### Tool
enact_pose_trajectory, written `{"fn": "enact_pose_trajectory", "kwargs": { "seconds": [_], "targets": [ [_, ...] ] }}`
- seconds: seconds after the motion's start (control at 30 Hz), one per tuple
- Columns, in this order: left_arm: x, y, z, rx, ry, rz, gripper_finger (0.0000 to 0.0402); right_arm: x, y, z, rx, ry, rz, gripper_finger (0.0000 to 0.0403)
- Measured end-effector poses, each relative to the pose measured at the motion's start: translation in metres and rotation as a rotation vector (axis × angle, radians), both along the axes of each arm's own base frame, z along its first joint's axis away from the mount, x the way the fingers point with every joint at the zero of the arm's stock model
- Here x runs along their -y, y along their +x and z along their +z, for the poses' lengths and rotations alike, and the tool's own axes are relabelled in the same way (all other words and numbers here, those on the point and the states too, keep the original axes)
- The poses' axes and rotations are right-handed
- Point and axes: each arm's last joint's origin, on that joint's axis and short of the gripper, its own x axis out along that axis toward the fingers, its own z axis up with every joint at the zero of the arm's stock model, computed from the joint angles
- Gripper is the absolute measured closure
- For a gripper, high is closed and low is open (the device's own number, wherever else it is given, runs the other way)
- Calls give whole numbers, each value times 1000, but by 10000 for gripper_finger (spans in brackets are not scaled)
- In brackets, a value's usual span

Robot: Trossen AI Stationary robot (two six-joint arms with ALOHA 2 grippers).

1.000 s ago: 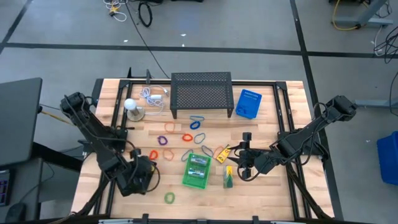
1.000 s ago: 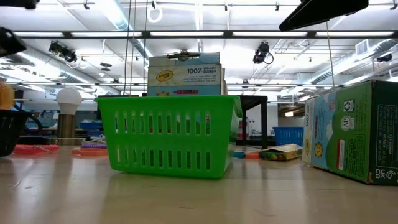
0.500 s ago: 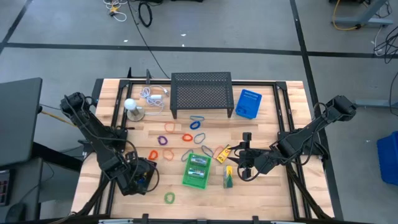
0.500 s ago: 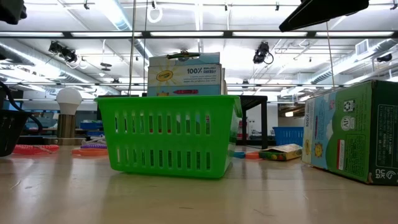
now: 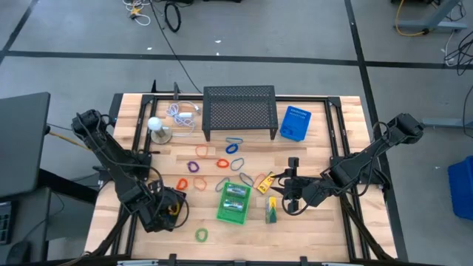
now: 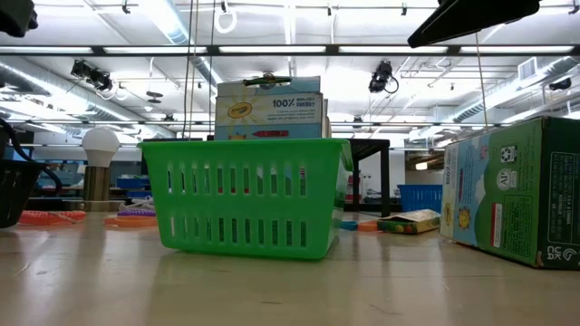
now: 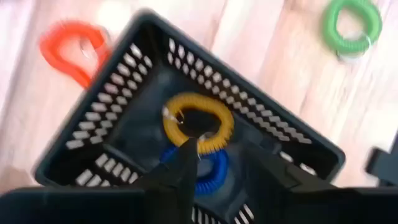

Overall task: Pick & Place Office Desk Supplies
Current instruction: Put the violet spring keychain into the black bin

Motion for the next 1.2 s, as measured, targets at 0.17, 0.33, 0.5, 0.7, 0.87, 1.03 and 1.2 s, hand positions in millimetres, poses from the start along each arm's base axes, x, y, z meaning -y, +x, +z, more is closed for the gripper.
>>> {"fn": "enact_pose_trajectory", "kwargs": {
  "seconds": [0.17, 0.33, 0.5, 0.7, 0.87, 1.03, 1.2],
  "targets": [
    [-2, 7, 7, 148, 118, -17, 229, 0, 0, 0, -2, 1, 3, 227],
    [-15, 30, 19, 254, 251, -24, 185, 1, -1, -2, -20, -3, -4, 227],
    [-39, 54, 20, 242, 345, -48, 149, 2, -2, -3, -33, 6, -18, 227],
    [-74, 74, 19, 142, 386, -59, 134, 2, -3, -4, -45, 5, -24, 227],
    [-101, 79, 7, 39, 366, -66, 134, 3, -4, -5, -57, -3, -24, 227],
    [-120, 78, -9, -18, 343, -73, 134, 3, -5, -6, -73, -13, -24, 227],
    [-128, 81, -19, 1, 283, -122, 134, 4, -5, -7, -78, -16, -24, 227]
  ]
}}
